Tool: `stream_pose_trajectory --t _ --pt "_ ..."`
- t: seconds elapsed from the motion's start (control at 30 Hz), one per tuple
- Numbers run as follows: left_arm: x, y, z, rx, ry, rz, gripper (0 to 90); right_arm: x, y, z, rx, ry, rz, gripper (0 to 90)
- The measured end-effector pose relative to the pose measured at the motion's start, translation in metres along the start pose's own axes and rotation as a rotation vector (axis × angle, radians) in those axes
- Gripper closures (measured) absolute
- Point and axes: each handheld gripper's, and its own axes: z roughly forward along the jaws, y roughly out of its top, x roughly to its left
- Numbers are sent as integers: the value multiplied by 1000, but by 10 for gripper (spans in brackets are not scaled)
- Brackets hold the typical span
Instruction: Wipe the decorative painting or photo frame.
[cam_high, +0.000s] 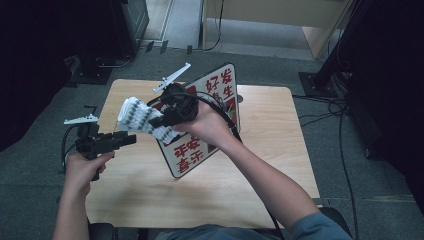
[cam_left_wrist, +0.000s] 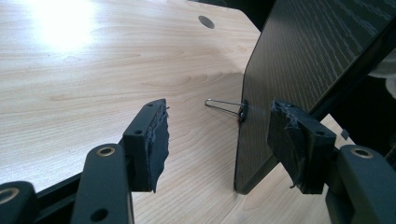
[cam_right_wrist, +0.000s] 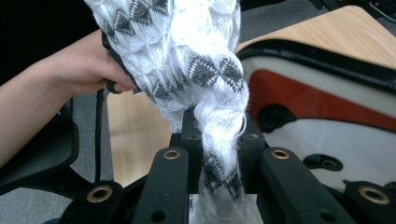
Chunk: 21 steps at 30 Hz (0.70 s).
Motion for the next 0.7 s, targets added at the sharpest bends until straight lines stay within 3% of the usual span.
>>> stream_pose_trajectory --t 0.7 --pt "0 0 0 6 -6 3 388 -7 -20 11 35 11 23 793"
